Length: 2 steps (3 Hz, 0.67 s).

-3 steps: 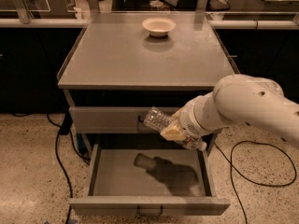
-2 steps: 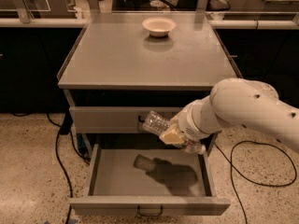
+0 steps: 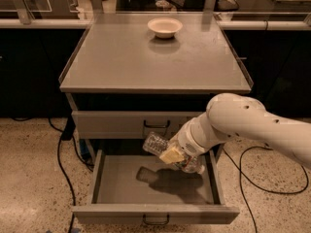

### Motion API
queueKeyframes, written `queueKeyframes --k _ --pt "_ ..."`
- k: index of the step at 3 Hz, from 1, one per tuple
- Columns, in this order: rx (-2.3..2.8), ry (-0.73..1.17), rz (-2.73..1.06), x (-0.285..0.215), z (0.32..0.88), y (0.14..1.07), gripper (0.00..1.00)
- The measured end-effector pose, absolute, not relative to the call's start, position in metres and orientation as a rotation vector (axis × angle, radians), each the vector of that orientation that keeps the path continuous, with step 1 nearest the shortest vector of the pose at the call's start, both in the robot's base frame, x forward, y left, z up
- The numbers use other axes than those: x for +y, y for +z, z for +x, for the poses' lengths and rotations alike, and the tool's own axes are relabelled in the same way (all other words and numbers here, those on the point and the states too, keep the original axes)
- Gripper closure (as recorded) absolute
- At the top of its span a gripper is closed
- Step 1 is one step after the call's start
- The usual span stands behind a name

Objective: Place water bottle into middle drawer

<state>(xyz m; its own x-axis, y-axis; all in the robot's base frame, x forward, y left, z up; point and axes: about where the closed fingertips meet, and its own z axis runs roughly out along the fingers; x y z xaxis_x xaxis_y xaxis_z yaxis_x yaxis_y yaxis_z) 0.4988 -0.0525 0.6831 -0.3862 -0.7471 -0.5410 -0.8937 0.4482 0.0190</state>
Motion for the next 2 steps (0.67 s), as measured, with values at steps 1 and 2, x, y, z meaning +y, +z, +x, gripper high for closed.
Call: queueKeyframes --k 1,2 --pt "2.249 0.426 -1.377 -0.052 0.498 0.682 1.00" --pt "2.300 0.449 -1.345 -0.056 0.499 0.667 1.00"
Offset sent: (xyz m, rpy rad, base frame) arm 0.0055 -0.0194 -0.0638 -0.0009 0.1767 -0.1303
